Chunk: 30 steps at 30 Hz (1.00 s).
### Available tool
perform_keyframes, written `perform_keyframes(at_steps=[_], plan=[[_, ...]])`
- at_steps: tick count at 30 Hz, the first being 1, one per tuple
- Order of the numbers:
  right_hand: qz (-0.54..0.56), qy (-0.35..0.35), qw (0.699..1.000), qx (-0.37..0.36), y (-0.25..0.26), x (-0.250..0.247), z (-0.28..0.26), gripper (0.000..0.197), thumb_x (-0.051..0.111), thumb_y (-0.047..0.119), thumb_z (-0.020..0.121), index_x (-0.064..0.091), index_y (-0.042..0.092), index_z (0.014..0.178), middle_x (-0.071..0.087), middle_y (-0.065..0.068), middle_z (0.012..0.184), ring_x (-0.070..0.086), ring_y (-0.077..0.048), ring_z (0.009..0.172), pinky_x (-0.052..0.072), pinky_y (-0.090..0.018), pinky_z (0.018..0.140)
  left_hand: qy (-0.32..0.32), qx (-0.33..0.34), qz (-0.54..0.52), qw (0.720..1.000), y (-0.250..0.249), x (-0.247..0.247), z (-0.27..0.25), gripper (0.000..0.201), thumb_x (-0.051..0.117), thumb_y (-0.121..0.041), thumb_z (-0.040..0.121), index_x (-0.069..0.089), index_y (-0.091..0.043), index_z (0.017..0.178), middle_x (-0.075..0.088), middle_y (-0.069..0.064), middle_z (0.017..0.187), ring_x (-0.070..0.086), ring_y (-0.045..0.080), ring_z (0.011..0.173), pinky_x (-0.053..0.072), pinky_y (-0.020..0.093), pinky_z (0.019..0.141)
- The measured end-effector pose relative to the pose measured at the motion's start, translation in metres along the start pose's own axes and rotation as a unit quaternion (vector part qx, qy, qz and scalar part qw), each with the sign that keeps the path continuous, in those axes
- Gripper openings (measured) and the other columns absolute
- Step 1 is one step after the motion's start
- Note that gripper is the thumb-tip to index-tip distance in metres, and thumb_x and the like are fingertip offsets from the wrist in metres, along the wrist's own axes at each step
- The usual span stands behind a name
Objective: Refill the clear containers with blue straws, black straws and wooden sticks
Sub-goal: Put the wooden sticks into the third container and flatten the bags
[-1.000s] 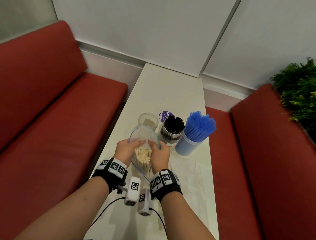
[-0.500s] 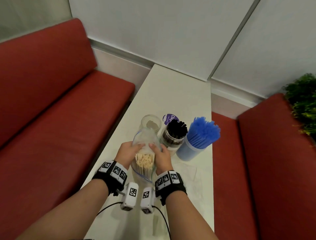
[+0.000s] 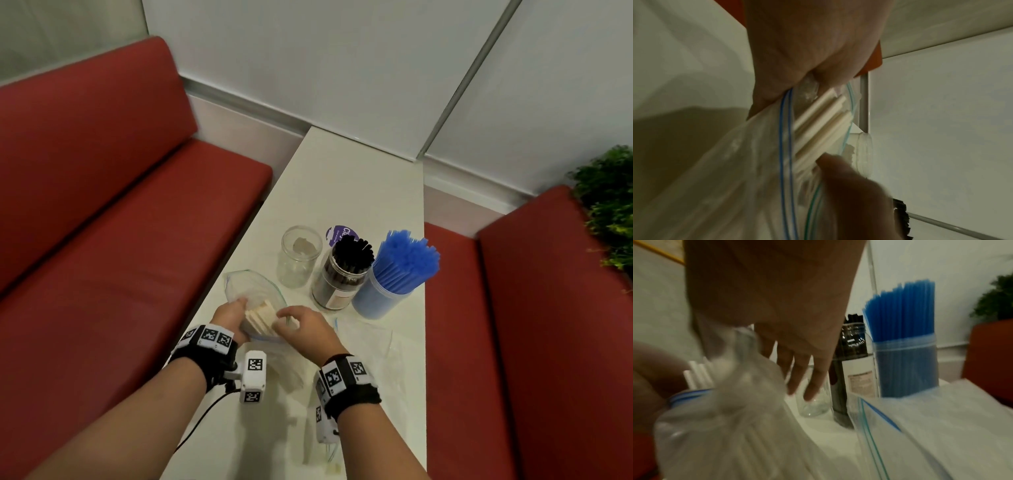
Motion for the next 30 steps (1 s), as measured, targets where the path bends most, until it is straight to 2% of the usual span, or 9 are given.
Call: perform_keyframes(at_steps=[3, 7, 10, 13, 18, 23, 25, 27, 30], plan=[[-0.158, 0.102, 0.981, 0.046, -0.006, 0.028, -0.006, 0.079, 0.070, 0.051, 0.087, 0.038, 0.013, 0.149, 0.050, -0.011, 0.145, 0.050, -0.031, 0.131, 0.044, -0.043, 0.105, 0.016, -0.033, -0.060, 0.998, 0.014, 0.003, 0.000, 0.036, 0.044, -0.018, 0.104, 0.049, 0.001, 0.135, 0.056, 0.021, 0.133, 0.054, 0.037, 0.122, 0.047, 0.050, 0.089], [-0.105, 0.115, 0.984, 0.087, -0.011, 0.049, -0.013, 0.093, 0.059, 0.058, 0.095, 0.014, 0.010, 0.161, 0.029, -0.017, 0.159, 0.035, -0.038, 0.143, 0.032, -0.048, 0.117, 0.017, -0.043, -0.050, 0.998, 0.028, -0.008, -0.012, 0.045, 0.044, -0.024, 0.104, 0.042, 0.001, 0.142, 0.046, 0.021, 0.145, 0.046, 0.035, 0.133, 0.042, 0.046, 0.101], [-0.038, 0.098, 0.983, 0.151, -0.023, 0.054, -0.016, 0.074, 0.040, 0.064, 0.101, 0.018, 0.028, 0.162, 0.016, -0.017, 0.166, 0.023, -0.039, 0.150, 0.020, -0.052, 0.122, -0.006, -0.058, -0.041, 0.997, 0.044, -0.027, -0.014, 0.051, 0.047, -0.030, 0.103, 0.039, 0.000, 0.144, 0.044, 0.018, 0.148, 0.044, 0.032, 0.136, 0.047, 0.032, 0.086], [-0.069, 0.064, 0.967, 0.236, -0.045, 0.054, -0.025, 0.055, 0.040, 0.046, 0.104, 0.023, 0.049, 0.156, 0.014, -0.014, 0.162, 0.028, -0.044, 0.141, 0.025, -0.055, 0.117, -0.008, -0.004, 0.000, 1.000, 0.038, -0.046, -0.004, 0.056, 0.061, -0.017, 0.094, 0.042, -0.006, 0.145, 0.051, 0.014, 0.143, 0.050, 0.027, 0.130, 0.047, 0.030, 0.093], [-0.048, 0.148, 0.956, 0.250, -0.049, 0.070, -0.029, 0.097, 0.056, 0.014, 0.093, -0.009, 0.042, 0.160, 0.033, -0.017, 0.153, 0.043, -0.040, 0.137, 0.035, -0.054, 0.116, -0.066, 0.079, 0.154, 0.983, 0.017, -0.053, 0.003, 0.053, 0.054, 0.005, 0.090, 0.045, -0.009, 0.140, 0.058, 0.026, 0.123, 0.061, 0.040, 0.105, 0.053, 0.046, 0.085], [-0.120, 0.158, 0.954, 0.226, -0.050, 0.072, -0.027, 0.101, 0.052, -0.006, 0.095, -0.013, 0.036, 0.161, 0.003, -0.015, 0.170, 0.027, -0.035, 0.151, 0.023, -0.052, 0.123, -0.006, 0.287, 0.531, 0.797, 0.005, -0.019, -0.006, 0.088, 0.049, 0.007, 0.086, 0.014, -0.039, 0.153, 0.026, 0.019, 0.150, 0.047, 0.035, 0.126, 0.043, 0.041, 0.104], [-0.139, 0.150, 0.954, 0.219, -0.049, 0.072, -0.031, 0.095, 0.043, -0.010, 0.098, -0.008, 0.038, 0.161, 0.000, -0.012, 0.170, 0.024, -0.041, 0.151, 0.024, -0.054, 0.122, -0.015, 0.345, 0.652, 0.675, 0.010, -0.003, -0.015, 0.100, 0.038, 0.014, 0.082, 0.006, -0.052, 0.150, -0.003, 0.009, 0.161, 0.023, 0.039, 0.142, 0.039, 0.047, 0.108], [-0.159, 0.143, 0.952, 0.219, -0.049, 0.073, -0.035, 0.094, 0.039, -0.012, 0.098, -0.004, 0.043, 0.161, -0.004, -0.011, 0.170, 0.023, -0.046, 0.150, 0.030, -0.056, 0.118, -0.025, 0.402, 0.738, 0.542, 0.019, 0.012, -0.022, 0.105, 0.039, 0.017, 0.078, 0.002, -0.052, 0.149, -0.021, 0.001, 0.161, -0.008, 0.038, 0.148, 0.021, 0.057, 0.114], [-0.205, 0.119, 0.937, 0.256, -0.054, 0.071, -0.044, 0.091, 0.043, -0.001, 0.100, -0.003, 0.052, 0.158, -0.009, -0.013, 0.169, 0.024, -0.052, 0.145, 0.039, -0.061, 0.110, -0.002, 0.447, 0.777, 0.443, 0.032, 0.027, -0.032, 0.100, 0.048, 0.015, 0.075, 0.017, -0.041, 0.152, -0.013, 0.004, 0.163, -0.011, 0.037, 0.148, 0.001, 0.061, 0.115]])
Point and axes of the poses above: each hand's wrist, its own z-axis towards the middle knuckle, its own x-axis out of the palm, y = z × x, the point moved 9 cm from there along z, towards the middle knuckle
